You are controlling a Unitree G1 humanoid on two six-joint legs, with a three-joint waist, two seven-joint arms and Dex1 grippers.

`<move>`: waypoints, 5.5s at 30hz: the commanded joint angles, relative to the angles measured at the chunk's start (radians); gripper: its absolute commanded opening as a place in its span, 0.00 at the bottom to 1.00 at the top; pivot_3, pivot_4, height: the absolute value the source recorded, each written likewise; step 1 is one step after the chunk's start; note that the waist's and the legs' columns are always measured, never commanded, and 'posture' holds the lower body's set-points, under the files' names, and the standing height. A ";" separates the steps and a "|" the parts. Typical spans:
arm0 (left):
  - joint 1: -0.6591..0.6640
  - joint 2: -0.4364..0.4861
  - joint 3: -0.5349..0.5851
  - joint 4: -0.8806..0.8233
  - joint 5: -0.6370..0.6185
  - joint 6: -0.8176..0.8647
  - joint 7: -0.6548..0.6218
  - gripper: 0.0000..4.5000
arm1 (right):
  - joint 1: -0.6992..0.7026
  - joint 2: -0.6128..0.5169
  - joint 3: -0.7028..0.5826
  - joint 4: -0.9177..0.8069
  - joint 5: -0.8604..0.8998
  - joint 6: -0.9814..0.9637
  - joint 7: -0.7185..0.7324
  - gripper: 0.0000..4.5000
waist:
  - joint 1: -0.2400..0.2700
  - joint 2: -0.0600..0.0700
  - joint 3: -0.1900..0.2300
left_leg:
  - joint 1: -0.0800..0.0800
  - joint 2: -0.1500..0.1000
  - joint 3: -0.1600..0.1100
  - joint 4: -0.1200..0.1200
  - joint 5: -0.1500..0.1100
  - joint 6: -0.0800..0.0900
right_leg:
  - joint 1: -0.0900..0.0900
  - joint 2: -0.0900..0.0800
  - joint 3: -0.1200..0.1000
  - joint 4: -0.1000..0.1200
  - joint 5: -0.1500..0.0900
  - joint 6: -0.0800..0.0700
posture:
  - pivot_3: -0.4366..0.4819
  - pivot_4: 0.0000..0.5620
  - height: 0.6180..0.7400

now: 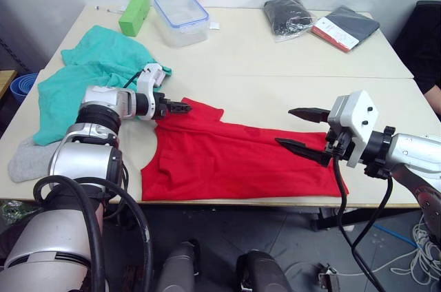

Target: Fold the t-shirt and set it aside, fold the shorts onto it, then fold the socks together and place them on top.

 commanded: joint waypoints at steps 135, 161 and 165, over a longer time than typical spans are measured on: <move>0.686 0.400 -0.245 -1.527 -0.134 -0.017 -0.430 0.00 | -0.054 0.187 0.141 0.141 -0.204 0.014 0.009 0.00 | -0.024 0.001 0.000 | 0.002 0.001 -0.001 -0.006 0.000 -0.002 | 0.003 0.001 0.001 -0.006 0.000 -0.001 | 0.48 0.27 1.00; 0.618 0.377 -0.084 -1.299 -0.312 0.025 -0.584 0.56 | -0.050 0.238 0.189 0.117 -0.236 0.017 -0.046 0.00 | -0.021 0.002 0.000 | 0.002 0.000 -0.002 -0.008 0.000 -0.002 | 0.003 0.001 0.000 -0.007 0.000 -0.001 | 0.48 0.27 1.00; 0.535 0.344 -0.064 -1.210 -0.319 0.095 -0.530 0.51 | -0.098 0.302 0.258 0.160 -0.291 0.014 -0.090 0.00 | -0.021 0.002 0.000 | 0.002 0.000 -0.003 -0.007 0.000 -0.002 | 0.003 0.001 0.000 -0.005 0.000 -0.001 | 0.48 0.27 1.00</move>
